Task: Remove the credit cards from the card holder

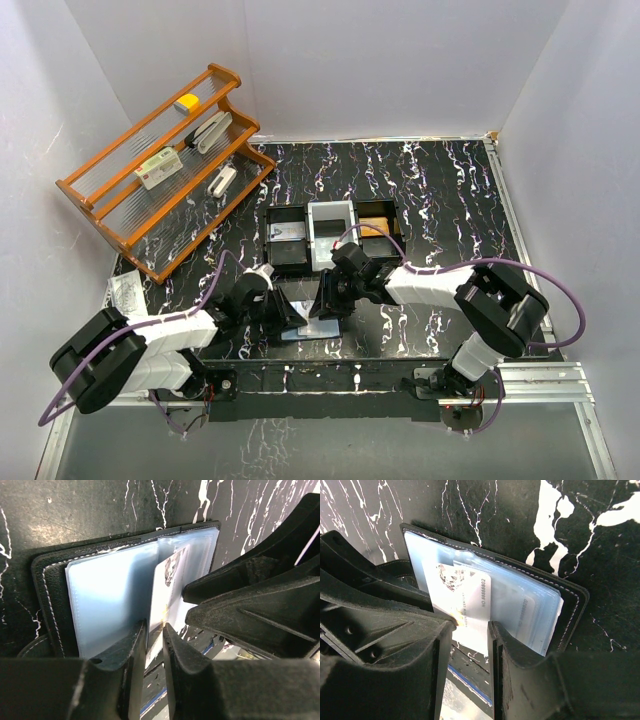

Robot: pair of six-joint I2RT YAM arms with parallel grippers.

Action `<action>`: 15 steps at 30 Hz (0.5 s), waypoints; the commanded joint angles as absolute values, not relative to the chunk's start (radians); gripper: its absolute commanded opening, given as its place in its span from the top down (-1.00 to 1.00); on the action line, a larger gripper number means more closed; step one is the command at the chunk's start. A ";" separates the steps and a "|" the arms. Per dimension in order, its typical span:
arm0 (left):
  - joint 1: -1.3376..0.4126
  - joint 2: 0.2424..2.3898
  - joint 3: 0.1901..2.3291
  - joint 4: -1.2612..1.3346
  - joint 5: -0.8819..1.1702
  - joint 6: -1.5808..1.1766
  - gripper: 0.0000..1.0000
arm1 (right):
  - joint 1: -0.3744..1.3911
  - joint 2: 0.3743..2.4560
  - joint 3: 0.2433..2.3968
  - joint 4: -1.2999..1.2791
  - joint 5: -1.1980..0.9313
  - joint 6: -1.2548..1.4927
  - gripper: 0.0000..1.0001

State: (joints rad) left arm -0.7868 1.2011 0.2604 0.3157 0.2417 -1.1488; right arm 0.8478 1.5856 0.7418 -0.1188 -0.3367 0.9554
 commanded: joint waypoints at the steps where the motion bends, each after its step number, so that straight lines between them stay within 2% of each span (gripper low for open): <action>1: -0.778 1.183 0.248 0.388 0.264 -1.184 0.69 | 0.847 1.615 0.714 -0.145 -0.290 0.948 0.32; 6: -0.770 1.144 0.248 0.354 0.251 -1.181 1.00 | 0.844 1.614 0.719 -0.153 -0.286 0.944 0.32; 15: -0.762 1.014 0.296 0.081 0.165 -1.093 1.00 | 0.824 1.594 0.741 -0.172 -0.279 0.902 0.29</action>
